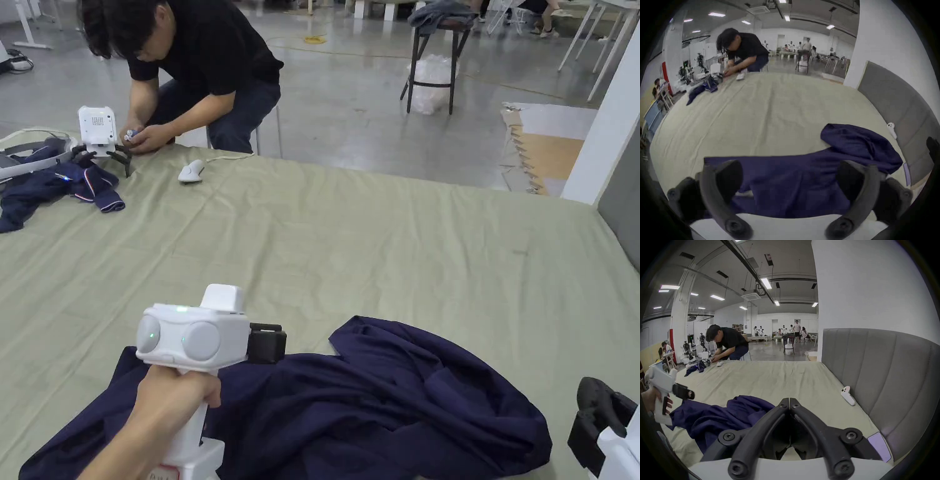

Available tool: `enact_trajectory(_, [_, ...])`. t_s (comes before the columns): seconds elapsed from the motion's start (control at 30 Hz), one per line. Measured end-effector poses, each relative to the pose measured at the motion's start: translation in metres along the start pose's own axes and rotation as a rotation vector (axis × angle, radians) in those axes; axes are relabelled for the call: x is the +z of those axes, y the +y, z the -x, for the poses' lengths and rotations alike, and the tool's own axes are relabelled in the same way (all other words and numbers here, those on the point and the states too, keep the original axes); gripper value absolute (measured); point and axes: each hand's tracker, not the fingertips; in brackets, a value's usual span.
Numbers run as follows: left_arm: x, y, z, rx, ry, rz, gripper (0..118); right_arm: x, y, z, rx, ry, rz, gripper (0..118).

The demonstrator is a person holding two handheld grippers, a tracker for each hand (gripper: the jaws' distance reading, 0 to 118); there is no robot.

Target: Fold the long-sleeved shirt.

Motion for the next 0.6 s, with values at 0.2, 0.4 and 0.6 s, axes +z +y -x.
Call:
enact_trajectory(0.2, [-0.078, -0.008, -0.012, -0.007, 0.065, 0.327, 102, -0.043, -0.013, 0.009, 0.013, 0.012, 0.078, 0])
enact_trajectory(0.4, [-0.055, -0.021, -0.034, -0.119, 0.046, 0.178, 81, -0.107, -0.017, 0.018, 0.009, 0.127, 0.201, 0])
enact_trajectory(0.6, [-0.063, -0.025, -0.032, -0.104, 0.002, 0.224, 14, -0.186, 0.016, 0.058, 0.112, 0.259, 0.306, 118])
